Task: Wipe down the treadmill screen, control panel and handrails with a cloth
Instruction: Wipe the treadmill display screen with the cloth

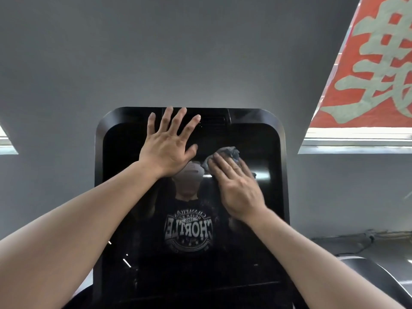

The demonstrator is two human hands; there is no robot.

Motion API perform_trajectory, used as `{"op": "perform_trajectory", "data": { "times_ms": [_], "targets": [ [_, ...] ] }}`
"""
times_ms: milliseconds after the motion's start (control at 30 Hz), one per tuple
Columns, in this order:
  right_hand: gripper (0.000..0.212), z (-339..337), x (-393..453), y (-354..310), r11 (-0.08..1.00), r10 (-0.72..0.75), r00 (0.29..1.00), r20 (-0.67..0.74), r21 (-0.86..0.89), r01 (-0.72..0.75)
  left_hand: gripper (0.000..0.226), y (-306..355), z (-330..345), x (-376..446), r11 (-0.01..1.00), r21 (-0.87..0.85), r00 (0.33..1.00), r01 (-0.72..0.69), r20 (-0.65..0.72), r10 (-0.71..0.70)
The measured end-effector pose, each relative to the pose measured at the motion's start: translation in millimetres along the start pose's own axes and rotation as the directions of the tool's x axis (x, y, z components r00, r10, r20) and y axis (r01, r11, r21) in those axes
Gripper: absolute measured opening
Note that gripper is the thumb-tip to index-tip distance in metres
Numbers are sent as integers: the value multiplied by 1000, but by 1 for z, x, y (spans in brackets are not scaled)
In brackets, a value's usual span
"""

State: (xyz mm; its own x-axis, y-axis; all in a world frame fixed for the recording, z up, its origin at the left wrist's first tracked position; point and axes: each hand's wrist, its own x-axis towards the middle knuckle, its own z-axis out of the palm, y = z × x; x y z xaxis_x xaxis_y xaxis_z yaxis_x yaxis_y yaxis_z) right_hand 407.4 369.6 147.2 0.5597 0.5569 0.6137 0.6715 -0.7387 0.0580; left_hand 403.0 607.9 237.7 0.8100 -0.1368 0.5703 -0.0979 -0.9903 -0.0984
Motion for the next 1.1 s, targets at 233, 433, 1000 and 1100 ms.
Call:
{"op": "perform_trajectory", "data": {
  "times_ms": [233, 433, 1000, 1100],
  "targets": [
    [66, 4, -3, -18, 976, 217, 975, -48, 25, -216, 76, 0, -1, -1, 1000, -4, 1000, 6, 10, -6],
    [61, -13, 1, 28, 937, 349, 932, -95, 55, -345, 76, 0, -3, -1, 1000, -4, 999, 1, 32, -1],
    [61, -13, -19, 15, 998, 64, 996, 64, 11, -65, 74, 1, -11, 0, 1000, -12, 997, 9, 80, -8],
    [66, -19, -14, 22, 920, 390, 920, -28, 61, -388, 74, 1, -12, 0, 1000, -11, 995, 14, 100, -13]
  ]
}}
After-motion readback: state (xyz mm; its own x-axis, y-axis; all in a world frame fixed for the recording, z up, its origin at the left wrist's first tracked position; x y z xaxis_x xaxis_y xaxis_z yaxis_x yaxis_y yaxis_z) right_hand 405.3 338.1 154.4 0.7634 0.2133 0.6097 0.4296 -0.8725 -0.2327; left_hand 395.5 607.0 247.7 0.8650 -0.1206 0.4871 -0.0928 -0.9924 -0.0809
